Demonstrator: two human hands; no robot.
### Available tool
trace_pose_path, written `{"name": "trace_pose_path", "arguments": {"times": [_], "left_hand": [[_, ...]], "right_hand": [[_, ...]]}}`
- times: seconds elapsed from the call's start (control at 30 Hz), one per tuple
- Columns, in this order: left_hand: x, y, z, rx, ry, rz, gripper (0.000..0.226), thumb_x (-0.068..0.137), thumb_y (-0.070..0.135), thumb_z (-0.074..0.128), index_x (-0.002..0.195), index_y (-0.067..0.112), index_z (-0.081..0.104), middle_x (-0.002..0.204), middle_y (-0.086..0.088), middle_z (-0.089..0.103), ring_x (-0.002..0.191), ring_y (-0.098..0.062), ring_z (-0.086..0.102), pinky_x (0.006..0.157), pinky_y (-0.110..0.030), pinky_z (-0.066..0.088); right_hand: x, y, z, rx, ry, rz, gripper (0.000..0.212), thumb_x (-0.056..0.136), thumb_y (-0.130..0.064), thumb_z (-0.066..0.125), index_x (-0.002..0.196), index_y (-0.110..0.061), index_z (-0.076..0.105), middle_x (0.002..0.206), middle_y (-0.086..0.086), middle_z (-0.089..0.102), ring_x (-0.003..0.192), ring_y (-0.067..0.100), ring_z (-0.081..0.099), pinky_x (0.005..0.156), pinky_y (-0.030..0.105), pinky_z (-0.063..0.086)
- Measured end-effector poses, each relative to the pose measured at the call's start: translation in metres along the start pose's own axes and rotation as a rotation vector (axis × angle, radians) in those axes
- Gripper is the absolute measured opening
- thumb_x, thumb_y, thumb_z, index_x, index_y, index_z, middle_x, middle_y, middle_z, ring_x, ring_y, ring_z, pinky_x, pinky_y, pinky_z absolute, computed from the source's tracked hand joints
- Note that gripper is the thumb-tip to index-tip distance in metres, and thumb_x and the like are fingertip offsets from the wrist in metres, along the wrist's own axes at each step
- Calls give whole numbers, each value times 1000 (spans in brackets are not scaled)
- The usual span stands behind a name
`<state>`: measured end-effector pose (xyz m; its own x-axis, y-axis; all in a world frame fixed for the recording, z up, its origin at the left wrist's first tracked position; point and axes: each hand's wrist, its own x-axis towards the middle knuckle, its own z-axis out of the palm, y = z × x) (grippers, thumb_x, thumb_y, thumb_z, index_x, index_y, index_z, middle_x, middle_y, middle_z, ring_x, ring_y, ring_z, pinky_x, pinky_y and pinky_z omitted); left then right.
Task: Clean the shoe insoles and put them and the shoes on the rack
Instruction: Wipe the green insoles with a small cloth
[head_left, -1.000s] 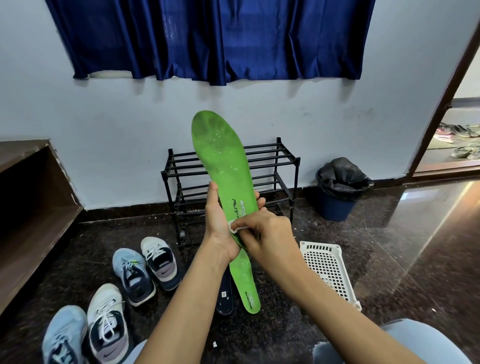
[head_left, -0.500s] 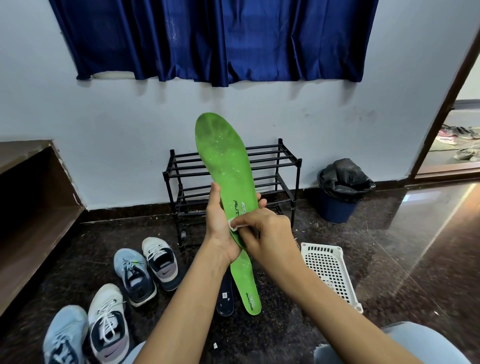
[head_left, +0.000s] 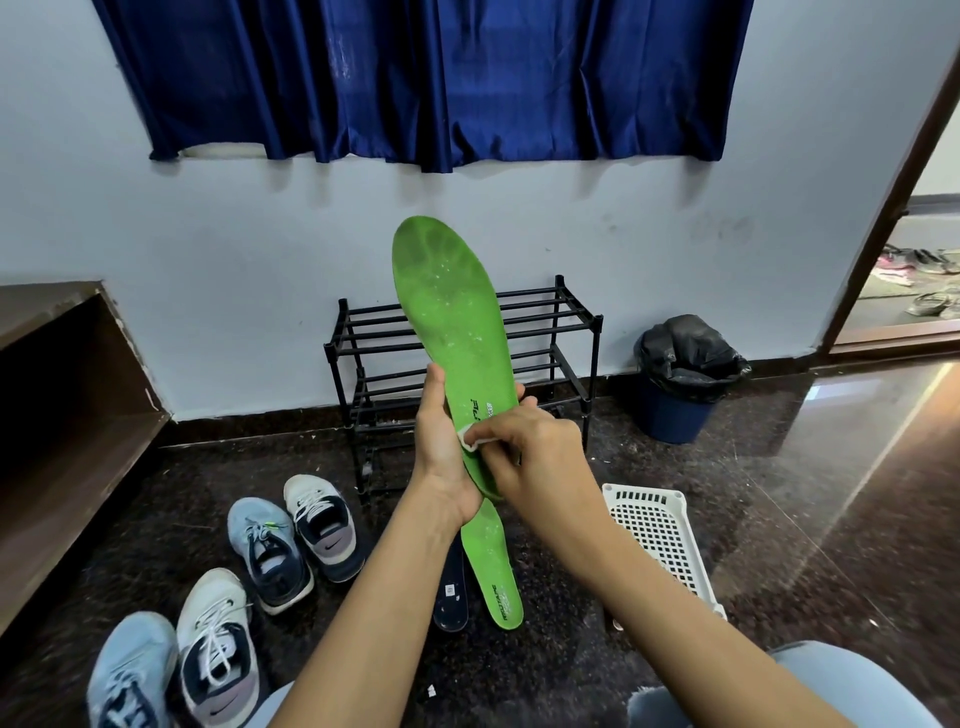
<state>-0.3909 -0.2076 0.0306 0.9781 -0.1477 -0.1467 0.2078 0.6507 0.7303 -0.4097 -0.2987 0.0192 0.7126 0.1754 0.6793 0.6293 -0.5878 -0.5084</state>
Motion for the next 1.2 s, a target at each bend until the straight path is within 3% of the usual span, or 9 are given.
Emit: {"name": "trace_pose_path", "arguments": {"times": [0.1, 0.33, 0.5, 0.6, 0.73, 0.83, 1.0, 1.2], "left_hand": [[-1, -2, 3, 8, -9, -1, 87, 94, 69, 26, 69, 4, 78, 85, -17, 72, 78, -25, 71, 77, -34, 54], [-1, 4, -1, -13, 0, -5, 82, 93, 69, 28, 90, -1, 70, 83, -18, 71, 78, -26, 70, 78, -36, 55], [-3, -4, 4, -1, 6, 4, 77, 95, 65, 30, 88, 2, 72, 92, -18, 69, 85, -28, 66, 84, -37, 51], [0, -2, 2, 0, 16, 2, 80, 95, 65, 29, 84, 1, 75, 90, -18, 70, 85, -28, 68, 80, -36, 54], [1, 6, -3, -19, 35, -5, 79, 93, 67, 29, 103, -2, 67, 95, -19, 70, 84, -28, 69, 78, -36, 56], [-1, 4, -1, 1, 39, 6, 76, 95, 65, 30, 95, -1, 70, 92, -18, 70, 84, -28, 69, 74, -33, 57], [-3, -2, 4, -3, 5, 0, 78, 96, 63, 30, 75, 4, 76, 87, -17, 70, 80, -26, 67, 81, -35, 52], [-1, 5, -1, -8, 17, 26, 78, 95, 63, 29, 90, -2, 70, 86, -19, 70, 77, -27, 70, 80, -37, 55]], "right_hand": [[3, 0, -1, -9, 21, 1, 22, 68, -2, 57, 76, -11, 75, 76, 2, 72, 72, 22, 66, 74, 21, 44], [-6, -3, 0, -8, -34, -26, 21, 69, -4, 58, 78, -13, 75, 77, 1, 72, 74, 22, 66, 74, 22, 44], [3, 0, -2, -37, 33, 7, 21, 69, -3, 57, 76, -12, 74, 75, 2, 72, 71, 22, 66, 73, 18, 43], [1, -1, -1, -28, 31, -3, 21, 69, -3, 59, 79, -12, 75, 77, 3, 72, 71, 22, 66, 73, 18, 43], [-7, -4, 4, -14, -19, -17, 21, 69, -3, 59, 78, -13, 74, 77, 2, 71, 73, 21, 66, 73, 20, 44], [-4, -3, 4, -34, -14, -11, 21, 68, -3, 58, 77, -13, 74, 76, 3, 71, 73, 23, 66, 73, 23, 44], [2, 0, 0, -38, 65, 7, 21, 67, -2, 59, 77, -12, 74, 74, 3, 71, 69, 23, 66, 71, 20, 44], [-14, -5, 4, -18, 8, -8, 22, 69, -3, 60, 82, -13, 74, 80, 3, 71, 75, 21, 66, 74, 18, 44]]}}
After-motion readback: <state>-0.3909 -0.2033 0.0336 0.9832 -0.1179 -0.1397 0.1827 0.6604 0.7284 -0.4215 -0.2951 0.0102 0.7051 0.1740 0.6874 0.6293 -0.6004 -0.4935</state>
